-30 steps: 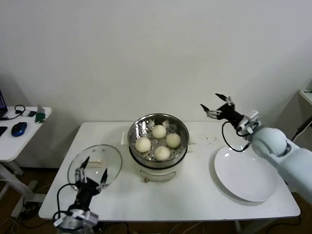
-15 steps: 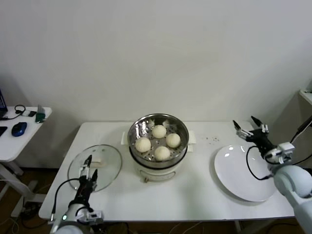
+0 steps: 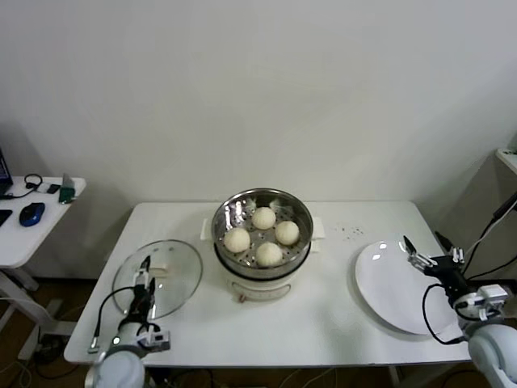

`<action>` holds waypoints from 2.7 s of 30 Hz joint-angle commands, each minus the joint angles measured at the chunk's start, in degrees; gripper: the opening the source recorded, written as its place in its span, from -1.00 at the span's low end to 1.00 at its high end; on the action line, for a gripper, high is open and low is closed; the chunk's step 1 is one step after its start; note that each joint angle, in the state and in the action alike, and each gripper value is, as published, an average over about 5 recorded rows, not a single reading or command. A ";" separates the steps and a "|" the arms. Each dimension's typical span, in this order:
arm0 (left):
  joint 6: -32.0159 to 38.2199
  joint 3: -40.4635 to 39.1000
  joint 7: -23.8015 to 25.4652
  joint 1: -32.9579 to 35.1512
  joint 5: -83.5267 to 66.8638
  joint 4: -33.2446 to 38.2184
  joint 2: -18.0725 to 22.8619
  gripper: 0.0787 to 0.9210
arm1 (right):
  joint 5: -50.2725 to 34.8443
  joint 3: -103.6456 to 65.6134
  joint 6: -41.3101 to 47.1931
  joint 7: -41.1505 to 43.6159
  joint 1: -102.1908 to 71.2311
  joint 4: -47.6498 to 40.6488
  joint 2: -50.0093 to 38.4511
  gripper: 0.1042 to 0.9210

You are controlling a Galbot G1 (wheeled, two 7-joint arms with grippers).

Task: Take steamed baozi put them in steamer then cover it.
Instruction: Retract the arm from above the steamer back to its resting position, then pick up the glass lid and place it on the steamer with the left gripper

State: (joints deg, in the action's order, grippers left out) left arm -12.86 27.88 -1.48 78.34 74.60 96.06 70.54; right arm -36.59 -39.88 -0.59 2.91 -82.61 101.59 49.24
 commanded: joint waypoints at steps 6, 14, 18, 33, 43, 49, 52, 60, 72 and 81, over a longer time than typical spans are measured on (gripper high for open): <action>4.16 -0.25 -4.64 -11.95 0.95 -16.31 0.74 0.77 | 2.26 -3.57 -0.64 1.16 -4.60 0.62 3.00 0.76; 4.75 -0.45 -5.60 -14.51 0.29 -18.90 0.73 0.77 | 3.26 -2.81 -0.74 1.48 -4.03 0.20 3.50 0.76; 4.86 -0.65 -5.79 -15.46 -0.46 -19.83 0.81 0.77 | 4.00 -2.26 -0.93 1.70 -3.60 -0.22 3.85 0.76; 6.88 -0.50 -5.43 -15.39 -2.11 -20.63 1.36 0.27 | 6.09 -0.84 -1.49 2.47 -2.18 -1.13 4.75 0.76; 7.34 0.16 -5.75 -14.29 -3.25 -19.28 1.44 -0.41 | 6.78 -0.31 -1.58 2.50 -0.77 -1.55 4.57 0.76; 6.25 0.98 -6.76 -12.40 -4.73 -15.22 0.49 -0.78 | 7.16 0.05 -1.78 2.52 0.11 -2.17 4.27 0.76; 4.03 1.56 -7.55 -10.22 -5.27 -10.49 -0.27 -0.83 | 7.37 0.35 -1.90 2.56 0.77 -2.53 4.23 0.76; -6.21 2.70 -9.16 -2.12 -3.87 5.38 -2.56 -0.82 | 8.23 1.34 -2.16 2.62 2.75 -3.83 4.10 0.76; -21.27 0.49 -5.39 2.25 -5.03 22.29 -13.07 -0.82 | 9.62 3.08 -2.15 2.57 5.04 -5.81 2.80 0.76; -30.40 -16.72 -0.70 -12.15 -14.77 24.59 -24.06 -0.82 | 11.74 8.18 -1.37 1.61 10.39 -8.10 2.62 0.76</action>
State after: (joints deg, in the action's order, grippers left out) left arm -30.69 25.98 -6.43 76.51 67.94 111.91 58.31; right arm -26.36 -35.54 -2.58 5.11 -76.49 95.11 52.00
